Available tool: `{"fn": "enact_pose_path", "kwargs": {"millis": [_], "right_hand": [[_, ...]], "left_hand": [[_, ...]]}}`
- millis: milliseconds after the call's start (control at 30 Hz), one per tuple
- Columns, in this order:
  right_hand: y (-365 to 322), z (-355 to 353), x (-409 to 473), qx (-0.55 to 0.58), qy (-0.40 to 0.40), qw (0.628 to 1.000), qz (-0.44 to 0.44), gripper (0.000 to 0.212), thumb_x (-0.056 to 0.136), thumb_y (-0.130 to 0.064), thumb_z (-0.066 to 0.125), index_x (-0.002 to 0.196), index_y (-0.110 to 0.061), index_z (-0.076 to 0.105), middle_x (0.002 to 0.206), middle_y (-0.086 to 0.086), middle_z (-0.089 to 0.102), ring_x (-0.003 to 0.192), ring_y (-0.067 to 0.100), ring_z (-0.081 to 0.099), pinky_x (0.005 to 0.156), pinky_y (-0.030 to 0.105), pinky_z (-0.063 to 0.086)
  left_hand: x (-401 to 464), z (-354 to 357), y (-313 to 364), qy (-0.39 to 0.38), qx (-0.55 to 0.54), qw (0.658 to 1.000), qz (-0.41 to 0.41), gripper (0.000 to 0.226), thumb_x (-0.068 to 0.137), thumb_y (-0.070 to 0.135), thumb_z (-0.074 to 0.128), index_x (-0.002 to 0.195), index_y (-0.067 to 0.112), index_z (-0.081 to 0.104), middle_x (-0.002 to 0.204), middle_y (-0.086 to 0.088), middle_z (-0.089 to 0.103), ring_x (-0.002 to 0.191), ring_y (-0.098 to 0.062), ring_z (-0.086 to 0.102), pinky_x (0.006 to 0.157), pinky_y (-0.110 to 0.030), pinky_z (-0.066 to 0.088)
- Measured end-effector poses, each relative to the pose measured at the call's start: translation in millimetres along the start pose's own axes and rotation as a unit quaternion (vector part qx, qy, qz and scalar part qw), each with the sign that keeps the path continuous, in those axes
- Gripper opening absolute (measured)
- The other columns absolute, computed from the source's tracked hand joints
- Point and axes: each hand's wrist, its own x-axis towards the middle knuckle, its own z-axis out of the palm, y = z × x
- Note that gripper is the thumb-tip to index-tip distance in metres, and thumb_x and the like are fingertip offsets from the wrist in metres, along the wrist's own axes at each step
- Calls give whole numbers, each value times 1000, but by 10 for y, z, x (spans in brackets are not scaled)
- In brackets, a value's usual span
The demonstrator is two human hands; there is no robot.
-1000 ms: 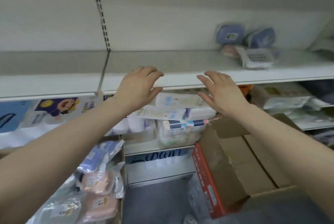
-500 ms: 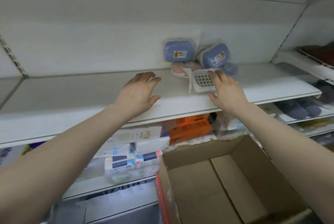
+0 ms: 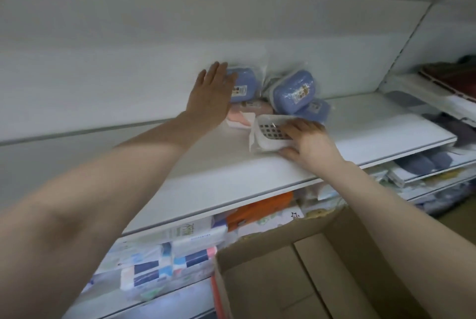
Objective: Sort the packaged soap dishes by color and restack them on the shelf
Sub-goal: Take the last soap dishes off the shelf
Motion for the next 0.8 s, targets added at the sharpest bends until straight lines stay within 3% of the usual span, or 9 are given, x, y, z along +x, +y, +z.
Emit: {"fn": "enact_pose_path", "kwargs": {"millis": [67, 167, 267, 367, 433, 500, 600, 700, 800], "right_hand": [[-11, -106, -26, 62, -2, 998, 7, 49, 81, -46, 63, 117, -12, 66, 108, 15, 69, 97, 36, 65, 82, 41, 50], [-88, -319, -36, 243, -31, 966, 88, 38, 97, -38, 56, 129, -19, 59, 117, 4, 64, 107, 22, 58, 82, 27, 41], [-103, -373, 43, 397, -38, 896, 195, 26, 100, -37, 48, 110, -18, 63, 106, 2, 66, 98, 17, 56, 77, 25, 39], [-139, -310, 152, 493, -51, 828, 261, 20, 99, -36, 51, 101, -21, 64, 97, 5, 68, 89, 17, 58, 71, 27, 43], [-146, -205, 227, 453, -36, 846, 281, 16, 99, -32, 52, 104, -20, 62, 90, 1, 63, 85, 18, 56, 65, 25, 39], [-171, -144, 278, 354, 45, 892, 276, 20, 100, -27, 50, 109, -13, 60, 89, 3, 61, 83, 22, 55, 64, 27, 35], [-293, -155, 283, 202, 156, 954, 155, 37, 98, -39, 40, 105, -10, 61, 85, 13, 66, 77, 33, 62, 60, 34, 36], [-498, -160, 222, 85, 41, 992, 88, 72, 83, -68, 31, 128, -16, 55, 108, 18, 64, 85, 37, 64, 61, 34, 43], [-592, -164, 168, -29, -14, 996, 89, 96, 67, -82, 38, 138, -18, 43, 129, 15, 53, 108, 38, 57, 80, 44, 47]], "left_hand": [[126, 63, -33, -14, 7, 1000, -27, 67, 89, 29, 61, 145, 6, 32, 148, -20, 33, 138, -37, 29, 114, -47, 20], [185, 94, -65, -1, -16, 998, -69, 63, 82, 24, 67, 137, 4, 40, 127, -23, 45, 111, -41, 47, 99, -44, 35], [124, 42, -114, 2, -55, 992, -117, 54, 86, 13, 63, 135, 6, 41, 124, -23, 43, 105, -41, 48, 86, -43, 43], [-60, -9, -233, -11, -103, 986, -129, 50, 91, 12, 59, 137, 4, 40, 127, -25, 40, 108, -42, 46, 91, -42, 39], [-210, -76, -294, -23, -141, 980, -135, 52, 92, 18, 60, 138, 3, 39, 129, -27, 42, 112, -43, 45, 95, -42, 35], [-336, -126, -341, -43, -161, 976, -143, 53, 94, 23, 58, 138, 1, 38, 127, -26, 49, 114, -41, 47, 95, -40, 32], [-505, -224, -406, -70, -200, 961, -175, 54, 96, 28, 55, 140, 5, 36, 127, -22, 55, 114, -40, 52, 94, -39, 37], [-691, -359, -461, -130, -272, 931, -207, 50, 97, 31, 50, 143, 15, 37, 128, -15, 59, 111, -36, 56, 92, -39, 45], [-874, -451, -516, -219, -293, 902, -228, 42, 98, 35, 46, 137, 20, 45, 127, -6, 58, 108, -27, 56, 91, -36, 45]]}}
